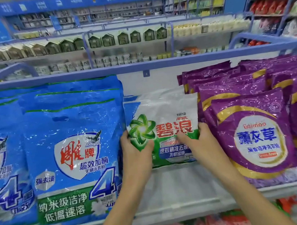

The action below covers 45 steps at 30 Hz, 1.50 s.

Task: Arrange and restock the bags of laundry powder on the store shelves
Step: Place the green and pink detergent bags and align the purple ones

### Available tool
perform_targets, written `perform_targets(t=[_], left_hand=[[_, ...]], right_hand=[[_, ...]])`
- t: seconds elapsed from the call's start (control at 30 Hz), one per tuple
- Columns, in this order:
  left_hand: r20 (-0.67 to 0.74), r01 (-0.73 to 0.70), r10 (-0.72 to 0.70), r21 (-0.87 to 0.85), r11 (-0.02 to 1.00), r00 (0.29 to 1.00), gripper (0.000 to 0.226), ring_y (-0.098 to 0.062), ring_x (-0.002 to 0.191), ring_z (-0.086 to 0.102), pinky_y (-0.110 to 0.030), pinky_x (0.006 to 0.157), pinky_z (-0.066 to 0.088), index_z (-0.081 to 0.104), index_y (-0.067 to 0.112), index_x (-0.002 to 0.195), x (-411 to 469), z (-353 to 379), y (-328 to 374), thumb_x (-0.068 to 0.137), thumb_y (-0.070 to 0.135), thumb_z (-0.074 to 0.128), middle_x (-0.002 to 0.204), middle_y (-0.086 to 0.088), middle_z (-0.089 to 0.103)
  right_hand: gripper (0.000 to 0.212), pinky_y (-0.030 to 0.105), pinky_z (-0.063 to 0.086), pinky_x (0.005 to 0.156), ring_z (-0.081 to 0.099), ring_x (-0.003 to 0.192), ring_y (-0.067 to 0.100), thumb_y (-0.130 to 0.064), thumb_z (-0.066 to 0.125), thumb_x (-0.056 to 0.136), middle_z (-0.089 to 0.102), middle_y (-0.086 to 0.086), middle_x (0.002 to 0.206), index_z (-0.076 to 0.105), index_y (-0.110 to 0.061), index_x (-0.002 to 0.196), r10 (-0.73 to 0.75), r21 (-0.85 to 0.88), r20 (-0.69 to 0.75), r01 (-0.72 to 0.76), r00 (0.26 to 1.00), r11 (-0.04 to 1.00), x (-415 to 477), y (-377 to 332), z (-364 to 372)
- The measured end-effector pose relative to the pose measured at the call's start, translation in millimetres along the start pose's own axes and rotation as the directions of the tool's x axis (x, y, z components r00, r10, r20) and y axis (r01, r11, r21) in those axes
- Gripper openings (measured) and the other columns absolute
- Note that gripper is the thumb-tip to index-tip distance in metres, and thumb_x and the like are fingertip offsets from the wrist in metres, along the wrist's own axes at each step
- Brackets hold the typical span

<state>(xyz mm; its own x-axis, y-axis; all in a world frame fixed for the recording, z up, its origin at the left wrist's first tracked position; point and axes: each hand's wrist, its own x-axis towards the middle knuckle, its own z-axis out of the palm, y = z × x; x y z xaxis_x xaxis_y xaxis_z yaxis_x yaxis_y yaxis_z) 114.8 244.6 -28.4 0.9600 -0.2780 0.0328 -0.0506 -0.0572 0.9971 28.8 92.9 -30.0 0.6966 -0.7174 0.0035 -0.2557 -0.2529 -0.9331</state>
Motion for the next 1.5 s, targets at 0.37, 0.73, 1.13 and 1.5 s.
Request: perform_targets(t=[0.37,0.73,1.13,1.5], left_hand=[[0.031,-0.089,0.092,0.675,0.732,0.995,0.086,-0.04,0.118,0.058,-0.053,0.098,0.048,0.025,0.006,0.143,-11,6,-23,0.079,0.013,0.082,0.134,-0.018,0.052],[-0.07,-0.038,0.125,0.713,0.7,0.99,0.069,-0.038,0.113,0.06,-0.047,0.092,0.049,0.037,0.01,0.138,-25,15,-28,0.083,0.017,0.077,0.123,-0.014,0.06],[0.177,-0.181,0.054,0.866,0.465,0.983,0.076,-0.028,0.133,0.05,-0.045,0.11,0.043,0.036,0.012,0.152,-58,-15,-20,0.098,0.065,0.041,0.148,-0.01,0.051],[0.349,-0.367,0.114,0.886,0.283,0.93,0.07,-0.029,0.152,0.02,-0.038,0.124,0.016,0.022,0.014,0.16,-186,-58,-7,0.105,0.056,0.032,0.164,-0.005,0.029]], right_hand=[[0.057,0.036,0.047,0.075,0.066,0.111,0.028,-0.022,0.075,0.088,0.064,0.002,0.127,0.037,-0.019,0.131,-0.156,-0.563,0.037,0.15,0.987,0.813,-17,16,8],[0.083,0.041,0.054,0.085,0.062,0.118,0.029,-0.02,0.073,0.089,0.052,0.007,0.139,0.02,-0.009,0.152,-0.206,-0.519,0.119,0.238,0.971,0.821,-9,28,5],[0.077,0.041,0.04,0.112,0.039,0.144,0.03,-0.031,0.059,0.099,0.03,0.009,0.161,0.017,-0.012,0.16,-0.321,-0.484,0.252,0.407,0.913,0.775,-34,28,-19],[0.06,0.036,0.034,0.117,0.041,0.144,0.016,-0.05,0.05,0.103,0.044,-0.003,0.16,0.041,-0.022,0.156,-0.366,-0.576,0.293,0.469,0.883,0.669,-154,30,-88]])
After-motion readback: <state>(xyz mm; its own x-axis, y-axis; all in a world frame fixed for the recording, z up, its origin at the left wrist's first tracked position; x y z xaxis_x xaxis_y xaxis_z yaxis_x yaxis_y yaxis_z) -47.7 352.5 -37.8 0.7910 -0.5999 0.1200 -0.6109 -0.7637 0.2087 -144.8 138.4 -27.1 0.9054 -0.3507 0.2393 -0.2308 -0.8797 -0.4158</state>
